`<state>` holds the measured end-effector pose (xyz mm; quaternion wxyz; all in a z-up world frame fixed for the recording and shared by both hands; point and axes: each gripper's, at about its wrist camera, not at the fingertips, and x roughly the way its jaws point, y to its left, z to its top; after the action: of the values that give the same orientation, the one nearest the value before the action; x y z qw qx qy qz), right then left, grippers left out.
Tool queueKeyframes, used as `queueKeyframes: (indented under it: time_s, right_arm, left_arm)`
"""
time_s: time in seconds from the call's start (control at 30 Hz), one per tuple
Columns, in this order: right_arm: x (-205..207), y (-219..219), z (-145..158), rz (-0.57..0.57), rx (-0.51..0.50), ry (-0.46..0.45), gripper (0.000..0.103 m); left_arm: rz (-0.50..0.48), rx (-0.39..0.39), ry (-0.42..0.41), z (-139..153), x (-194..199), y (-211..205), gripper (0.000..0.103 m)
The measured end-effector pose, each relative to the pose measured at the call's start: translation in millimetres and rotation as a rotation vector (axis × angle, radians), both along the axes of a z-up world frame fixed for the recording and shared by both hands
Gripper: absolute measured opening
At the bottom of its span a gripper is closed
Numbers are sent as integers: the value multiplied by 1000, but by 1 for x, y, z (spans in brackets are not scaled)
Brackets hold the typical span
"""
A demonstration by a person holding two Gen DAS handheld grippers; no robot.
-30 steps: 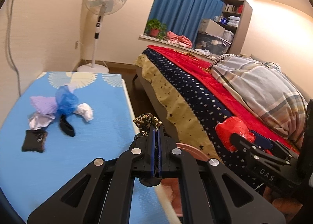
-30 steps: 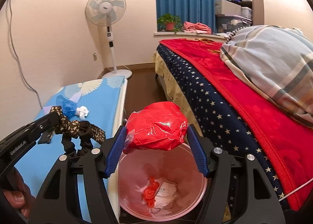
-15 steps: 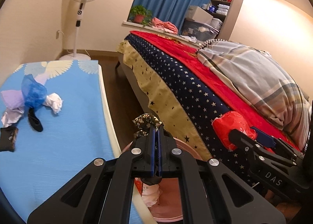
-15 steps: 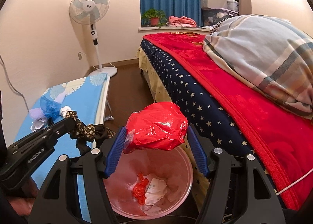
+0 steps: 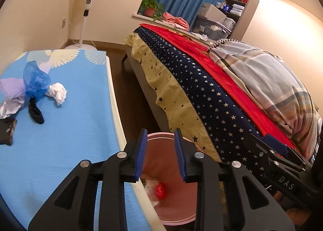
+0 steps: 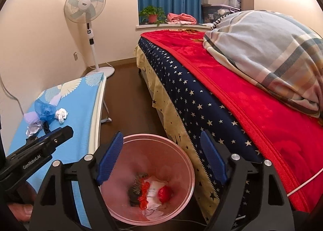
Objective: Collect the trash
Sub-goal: 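Open both grippers over the pink bin to drop the items, then move both open grippers back to the pile, left toward the black pouch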
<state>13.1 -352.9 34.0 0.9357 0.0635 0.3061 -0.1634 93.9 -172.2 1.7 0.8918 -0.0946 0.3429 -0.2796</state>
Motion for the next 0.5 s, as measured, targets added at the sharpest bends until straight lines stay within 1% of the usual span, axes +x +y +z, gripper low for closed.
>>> queueKeyframes:
  time_s: [0.3,0.5]
  right_arm:
    - [-6,14,4,34,-11,-44,76]
    - [-9,23,8,58,-29,-75,69]
  left_arm:
    - [43,6,-41,9,-8,20,27]
    - [74,-2,-62,15,-11,33,27]
